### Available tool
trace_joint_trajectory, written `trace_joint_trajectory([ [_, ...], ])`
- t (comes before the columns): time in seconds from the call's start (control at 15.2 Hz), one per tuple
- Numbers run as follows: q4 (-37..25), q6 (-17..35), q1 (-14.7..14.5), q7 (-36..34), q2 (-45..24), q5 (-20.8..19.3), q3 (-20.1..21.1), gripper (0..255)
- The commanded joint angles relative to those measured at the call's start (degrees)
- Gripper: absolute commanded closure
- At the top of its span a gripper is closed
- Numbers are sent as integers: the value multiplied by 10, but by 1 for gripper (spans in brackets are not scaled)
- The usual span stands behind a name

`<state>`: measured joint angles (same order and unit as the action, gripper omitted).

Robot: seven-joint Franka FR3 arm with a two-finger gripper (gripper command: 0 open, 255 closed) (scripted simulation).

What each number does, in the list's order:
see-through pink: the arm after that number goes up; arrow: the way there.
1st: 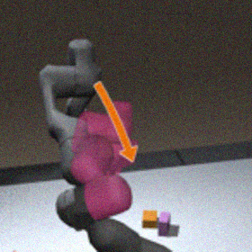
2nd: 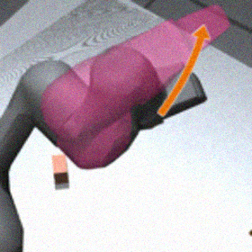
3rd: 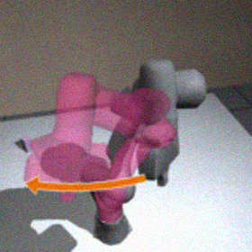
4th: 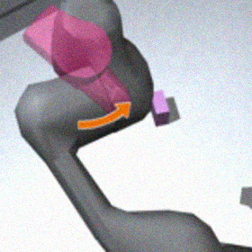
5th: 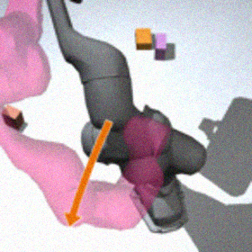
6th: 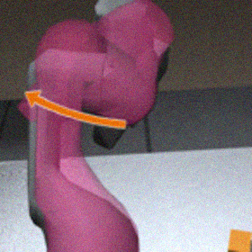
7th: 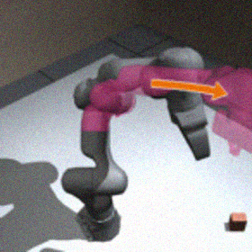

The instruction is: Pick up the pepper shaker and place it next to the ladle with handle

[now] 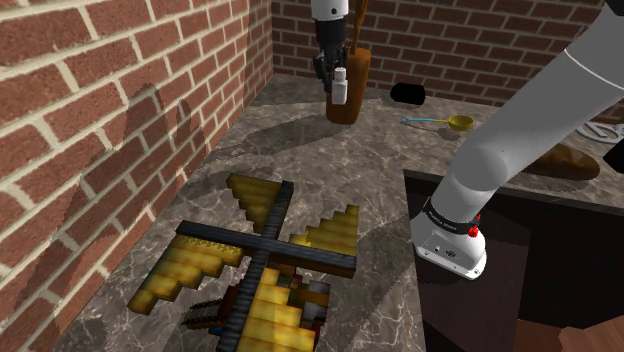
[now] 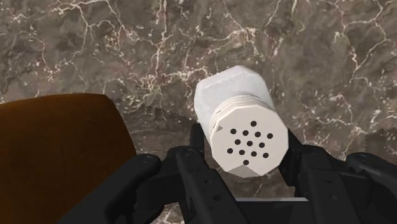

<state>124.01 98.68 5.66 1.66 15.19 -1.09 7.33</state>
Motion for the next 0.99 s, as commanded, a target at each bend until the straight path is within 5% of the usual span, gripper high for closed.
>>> trace_joint_trajectory([
  [0.0,19,2,12,28,19,-8,-18,255],
  [0.92,61,19,99,216,62,-87,-150,255],
])
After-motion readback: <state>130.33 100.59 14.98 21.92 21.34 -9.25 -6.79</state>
